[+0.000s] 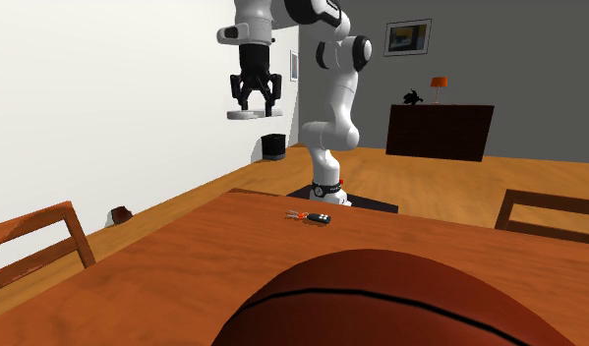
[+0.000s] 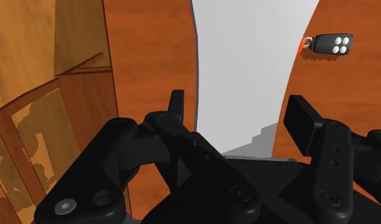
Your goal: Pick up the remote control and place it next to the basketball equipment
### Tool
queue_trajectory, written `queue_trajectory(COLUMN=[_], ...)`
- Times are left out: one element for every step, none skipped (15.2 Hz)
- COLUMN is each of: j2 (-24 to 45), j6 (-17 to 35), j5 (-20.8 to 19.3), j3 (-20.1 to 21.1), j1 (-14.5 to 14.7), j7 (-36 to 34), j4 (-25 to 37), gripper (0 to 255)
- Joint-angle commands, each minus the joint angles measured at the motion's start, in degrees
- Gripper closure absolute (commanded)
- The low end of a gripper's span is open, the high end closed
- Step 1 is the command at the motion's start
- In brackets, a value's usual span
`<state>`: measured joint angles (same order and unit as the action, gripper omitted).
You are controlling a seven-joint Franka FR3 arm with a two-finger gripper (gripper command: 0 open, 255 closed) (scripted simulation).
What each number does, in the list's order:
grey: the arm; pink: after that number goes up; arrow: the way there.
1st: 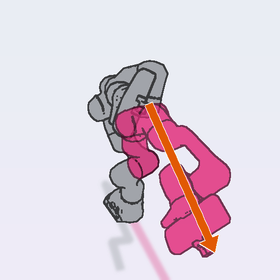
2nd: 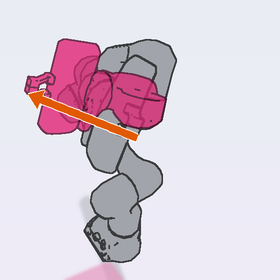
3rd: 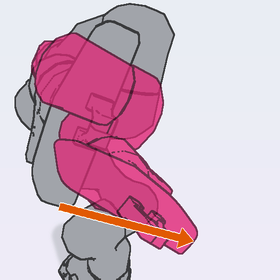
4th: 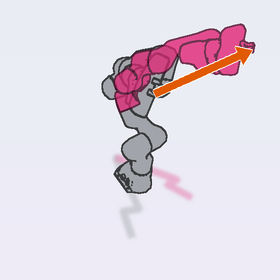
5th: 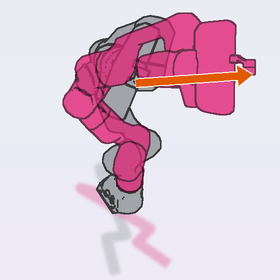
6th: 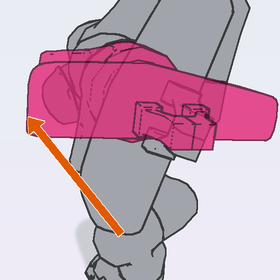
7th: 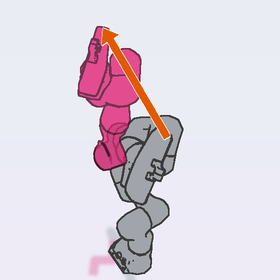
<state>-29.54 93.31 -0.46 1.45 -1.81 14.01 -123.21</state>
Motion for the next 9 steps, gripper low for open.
queue_trajectory(j2=[0.38, 0.55, 0.73, 0.92, 1.12, 1.34, 1.36, 2.01, 2.71], j6=[-1.61, -2.36, -3.11, -3.86, -4.6, -5.35, -5.47, -5.4, -5.32], j5=[0.02, 0.01, 0.01, 0.0, 0.0, -0.01, -0.01, 0.46, 0.91], j3=[0.06, 0.06, 0.06, 0.05, 0.05, 0.05, 0.05, 1.09, 2.13], j1=[0.02, 0.01, 0.01, 0.0, 0.0, -0.01, -0.01, 0.41, 0.83], j7=[-0.06, -0.05, -0.04, -0.03, -0.02, -0.01, -0.01, -1.38, -2.75], j4=[2.0, 2.91, 3.84, 4.78, 5.73, 6.69, 6.84, 7.4, 8.01], gripper=[255, 255, 255, 255, 255, 255, 255, 255, 255])
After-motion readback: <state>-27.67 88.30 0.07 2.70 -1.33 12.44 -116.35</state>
